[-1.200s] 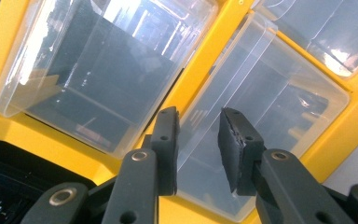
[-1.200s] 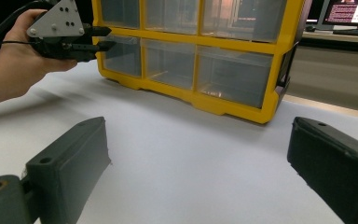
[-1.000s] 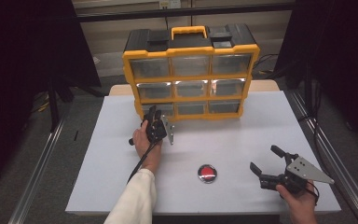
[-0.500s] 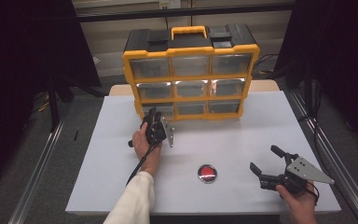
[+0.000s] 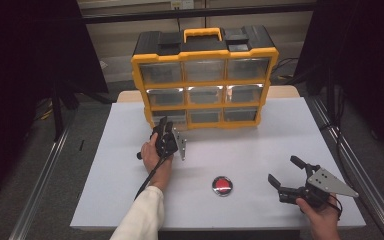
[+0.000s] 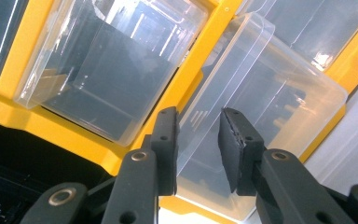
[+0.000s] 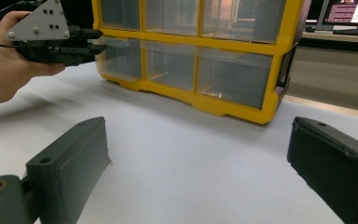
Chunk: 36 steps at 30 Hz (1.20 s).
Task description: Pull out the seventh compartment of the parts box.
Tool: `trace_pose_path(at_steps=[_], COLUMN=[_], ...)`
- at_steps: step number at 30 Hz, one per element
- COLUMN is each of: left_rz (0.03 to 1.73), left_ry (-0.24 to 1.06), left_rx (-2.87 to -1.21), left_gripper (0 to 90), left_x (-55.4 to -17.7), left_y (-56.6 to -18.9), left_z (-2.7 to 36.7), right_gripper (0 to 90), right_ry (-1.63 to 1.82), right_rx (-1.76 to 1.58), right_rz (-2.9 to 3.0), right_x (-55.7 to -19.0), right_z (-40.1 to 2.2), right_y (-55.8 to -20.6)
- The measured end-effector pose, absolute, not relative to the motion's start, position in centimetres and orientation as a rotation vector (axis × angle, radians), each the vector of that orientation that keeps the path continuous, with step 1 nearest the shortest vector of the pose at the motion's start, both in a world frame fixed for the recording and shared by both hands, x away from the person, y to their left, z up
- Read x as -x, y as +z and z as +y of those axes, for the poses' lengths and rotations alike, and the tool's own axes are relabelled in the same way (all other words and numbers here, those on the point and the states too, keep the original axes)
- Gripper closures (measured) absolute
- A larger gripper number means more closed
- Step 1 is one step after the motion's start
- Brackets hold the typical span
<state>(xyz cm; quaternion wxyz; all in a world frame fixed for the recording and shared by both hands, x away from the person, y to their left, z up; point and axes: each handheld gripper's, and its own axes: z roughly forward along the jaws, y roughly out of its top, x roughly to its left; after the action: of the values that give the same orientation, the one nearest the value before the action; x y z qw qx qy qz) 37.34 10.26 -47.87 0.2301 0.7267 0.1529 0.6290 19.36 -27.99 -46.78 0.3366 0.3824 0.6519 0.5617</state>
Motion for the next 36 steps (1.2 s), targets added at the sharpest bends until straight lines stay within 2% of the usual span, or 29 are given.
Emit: trace_pose_path(at_steps=[36], left_rz=[0.363], left_ry=[1.738], left_rx=[-2.004], left_gripper=[68.4], left_x=[-36.31], left_y=[-47.63], left_z=[10.59], right_gripper=[4.9], right_ry=[1.466], right_rx=[-0.995], right_rz=[1.7], right_x=[-19.35], right_z=[-27.97], right_y=[-46.77])
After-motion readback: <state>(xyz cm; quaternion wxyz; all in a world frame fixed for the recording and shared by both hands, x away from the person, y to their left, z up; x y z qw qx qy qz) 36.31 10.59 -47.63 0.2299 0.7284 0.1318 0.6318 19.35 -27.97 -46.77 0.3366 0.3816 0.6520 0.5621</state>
